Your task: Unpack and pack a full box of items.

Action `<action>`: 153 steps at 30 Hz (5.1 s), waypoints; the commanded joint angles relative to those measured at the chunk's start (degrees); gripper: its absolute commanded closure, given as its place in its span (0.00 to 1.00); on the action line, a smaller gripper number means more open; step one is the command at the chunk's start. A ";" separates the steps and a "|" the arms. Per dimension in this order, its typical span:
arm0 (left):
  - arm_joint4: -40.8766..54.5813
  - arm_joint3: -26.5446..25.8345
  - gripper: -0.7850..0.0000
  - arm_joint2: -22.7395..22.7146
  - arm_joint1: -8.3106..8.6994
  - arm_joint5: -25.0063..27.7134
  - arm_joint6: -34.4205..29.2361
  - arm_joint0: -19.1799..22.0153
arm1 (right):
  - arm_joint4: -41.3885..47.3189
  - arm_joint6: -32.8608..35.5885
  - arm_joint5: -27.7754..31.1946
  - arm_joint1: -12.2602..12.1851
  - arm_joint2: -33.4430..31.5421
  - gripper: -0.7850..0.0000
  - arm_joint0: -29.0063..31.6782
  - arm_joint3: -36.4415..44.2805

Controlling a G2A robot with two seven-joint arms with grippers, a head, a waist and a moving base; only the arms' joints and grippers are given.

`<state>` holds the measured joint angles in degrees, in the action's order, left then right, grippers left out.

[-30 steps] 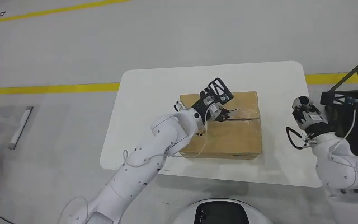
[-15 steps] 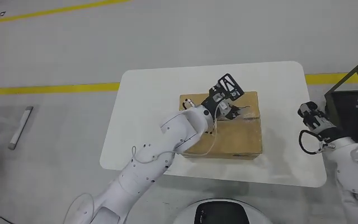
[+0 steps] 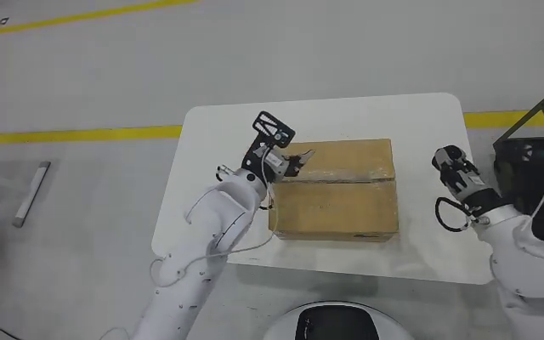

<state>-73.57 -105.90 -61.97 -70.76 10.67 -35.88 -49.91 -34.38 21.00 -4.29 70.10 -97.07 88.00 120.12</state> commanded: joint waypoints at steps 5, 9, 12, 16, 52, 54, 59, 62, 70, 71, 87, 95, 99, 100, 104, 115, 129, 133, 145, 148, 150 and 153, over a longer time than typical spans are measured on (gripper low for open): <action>-2.36 -7.69 1.00 -10.35 1.66 -1.73 -2.41 -9.58 | -6.15 -1.08 -0.24 0.41 9.88 1.00 -0.75 2.94; -2.73 -10.55 1.00 -14.85 2.25 -1.88 -2.79 -14.08 | -11.92 -1.91 -1.11 0.91 18.31 1.00 -3.96 2.15; -3.22 -12.52 1.00 -17.79 2.56 -2.58 -3.06 -16.92 | -15.97 -2.55 -2.25 1.48 24.65 1.00 -7.09 1.38; -2.94 -14.85 1.00 -20.97 2.81 -3.64 -3.13 -20.04 | -19.87 -3.15 -4.45 2.46 31.75 1.00 -11.90 -1.45; -1.74 -15.15 0.80 -21.34 2.94 -1.50 -3.19 -21.50 | -39.66 6.51 -17.73 9.11 46.20 1.00 -27.76 -21.94; -1.58 -14.72 0.78 -20.86 2.91 -1.28 -3.18 -20.97 | -39.40 6.82 -17.65 9.01 45.01 1.00 -26.67 -20.96; -1.17 -13.84 0.69 -20.02 2.84 -1.07 -3.16 -19.95 | -40.48 8.08 -17.54 8.61 41.98 1.00 -23.88 -18.44; -1.05 -13.38 0.68 -19.63 2.82 -0.94 -3.09 -19.52 | -40.68 8.93 -17.79 8.34 39.74 1.00 -21.96 -16.34; -0.49 -12.19 0.68 -18.09 2.69 -0.66 -2.63 -18.77 | -41.93 11.73 -17.48 7.55 33.57 1.00 -17.01 -11.49; -0.46 -12.02 0.68 -17.91 2.67 -0.61 -2.55 -18.63 | -41.82 12.05 -17.46 7.48 32.84 1.00 -16.38 -10.87; 0.69 -8.72 0.67 -14.86 2.34 0.53 -1.51 -15.41 | -40.00 13.97 -16.60 6.64 22.84 1.00 -7.08 -1.50; 0.83 -7.78 0.61 -14.27 2.27 0.79 -1.12 -14.62 | -38.95 13.97 -17.37 6.54 18.75 1.00 -5.07 2.72; 0.93 -7.72 0.04 -14.40 2.27 0.71 -1.07 -14.39 | -36.38 12.68 -17.80 6.54 15.43 1.00 -4.06 6.60; 0.96 -7.75 0.00 -14.54 2.28 0.66 -1.10 -14.40 | -35.72 12.05 -17.63 6.54 14.62 1.00 -4.02 7.63; 1.17 -7.87 0.00 -14.89 2.32 0.64 -1.32 -14.65 | -35.79 10.77 -13.55 6.44 15.11 1.00 -4.48 8.61; 1.73 -7.54 0.00 -14.40 2.26 0.77 -1.34 -14.01 | -49.24 5.57 -10.38 7.48 30.69 1.00 -11.26 -3.73; 1.64 -7.43 0.00 -13.82 2.21 0.15 -0.94 -14.63 | -44.68 13.98 -16.40 7.67 21.85 1.00 -10.31 -7.26; 1.55 -7.30 0.00 -13.56 2.18 0.15 -1.03 -14.39 | -41.84 14.36 -16.43 7.80 20.72 1.00 -9.75 -5.02; 4.54 -8.72 0.70 -13.33 1.95 -1.09 1.01 -15.30 | -38.02 2.52 -11.90 7.50 13.08 1.00 -5.22 6.11; 6.85 -9.68 1.00 -13.40 1.67 -2.87 5.76 -15.86 | -38.99 -1.76 -9.24 7.11 8.21 1.00 -2.02 7.67; 8.00 -10.33 1.00 -13.23 1.42 -4.50 10.39 -16.56 | -38.94 -4.09 -7.28 6.86 4.39 1.00 0.57 8.78; 9.45 -10.67 1.00 -12.95 1.05 -7.40 16.17 -18.03 | -38.12 -5.85 -4.63 6.60 -0.61 1.00 5.13 10.89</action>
<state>-64.53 -116.56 -75.09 -69.59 4.49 -22.14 -67.32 -72.87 15.51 -9.81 76.77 -95.69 91.35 130.28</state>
